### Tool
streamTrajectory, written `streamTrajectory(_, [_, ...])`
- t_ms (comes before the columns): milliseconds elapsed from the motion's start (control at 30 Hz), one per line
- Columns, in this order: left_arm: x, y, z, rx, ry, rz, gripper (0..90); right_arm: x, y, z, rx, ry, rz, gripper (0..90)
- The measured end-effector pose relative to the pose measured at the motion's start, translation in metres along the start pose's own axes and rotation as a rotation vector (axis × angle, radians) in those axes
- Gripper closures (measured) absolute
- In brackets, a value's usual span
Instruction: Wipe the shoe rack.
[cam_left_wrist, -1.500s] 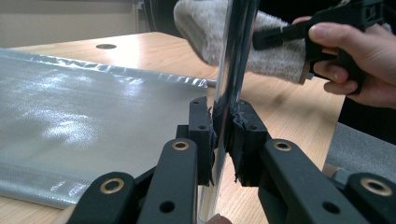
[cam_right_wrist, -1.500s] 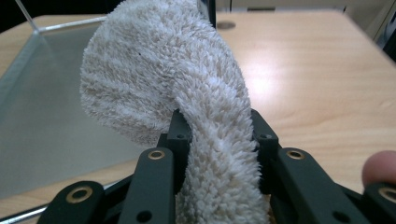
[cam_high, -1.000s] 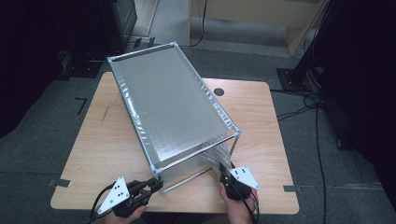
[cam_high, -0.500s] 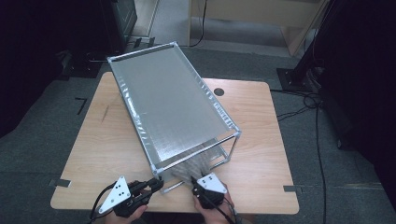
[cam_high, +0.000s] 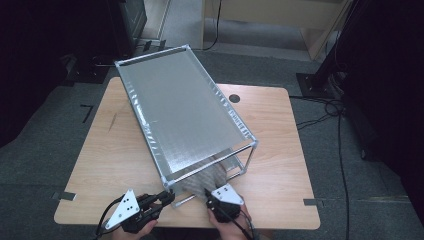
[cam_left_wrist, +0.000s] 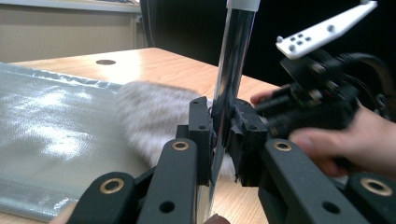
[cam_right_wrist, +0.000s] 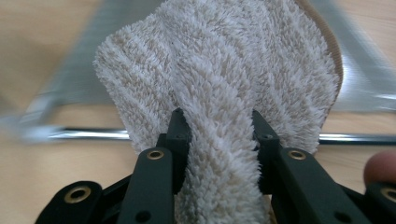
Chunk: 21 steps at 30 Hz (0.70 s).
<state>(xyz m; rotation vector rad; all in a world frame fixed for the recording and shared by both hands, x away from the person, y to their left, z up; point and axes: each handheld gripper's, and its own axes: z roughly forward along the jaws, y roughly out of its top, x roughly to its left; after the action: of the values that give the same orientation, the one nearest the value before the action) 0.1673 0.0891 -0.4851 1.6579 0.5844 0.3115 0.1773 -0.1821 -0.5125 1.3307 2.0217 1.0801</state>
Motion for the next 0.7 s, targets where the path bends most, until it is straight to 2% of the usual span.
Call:
streamTrajectory(67, [0.000,0.000,0.000,-0.001,0.000,-0.002,80.4,-0.022,0.000,0.002,0.000,-0.057,0.033,68.3])
streamTrajectory(133, [0.000,0.000,0.001,-0.002,0.000,-0.004,80.4,-0.036,0.000,0.005,0.002,-0.078,0.067,67.7])
streamTrajectory(167, [0.000,0.000,0.001,-0.002,0.000,-0.004,80.4,-0.044,0.001,0.005,0.001,-0.080,0.105,66.8])
streamTrajectory(267, [0.000,0.000,0.001,-0.002,0.000,-0.005,80.3,-0.052,0.003,0.003,-0.004,-0.074,0.097,58.3])
streamTrajectory(367, [0.000,0.000,0.000,-0.001,-0.001,-0.009,79.9,-0.055,0.004,-0.006,-0.045,-0.114,0.074,38.8])
streamTrajectory(400, [0.000,0.000,0.000,-0.002,-0.003,-0.015,79.6,-0.054,0.005,-0.008,-0.048,-0.117,0.079,35.8])
streamTrajectory(467, [0.001,0.001,-0.001,-0.002,-0.007,-0.021,79.2,-0.057,0.006,-0.011,-0.047,-0.093,0.070,31.4])
streamTrajectory(633, [0.001,0.001,-0.001,-0.001,-0.006,-0.022,79.3,-0.054,0.001,-0.007,0.029,-0.025,0.047,34.5])
streamTrajectory(667, [0.001,0.001,-0.001,0.000,-0.005,-0.019,79.5,-0.053,0.000,-0.005,0.043,-0.017,0.038,40.3])
streamTrajectory(700, [0.001,0.001,-0.001,0.002,-0.005,-0.019,79.7,-0.049,-0.002,-0.001,0.080,0.005,0.022,50.0])
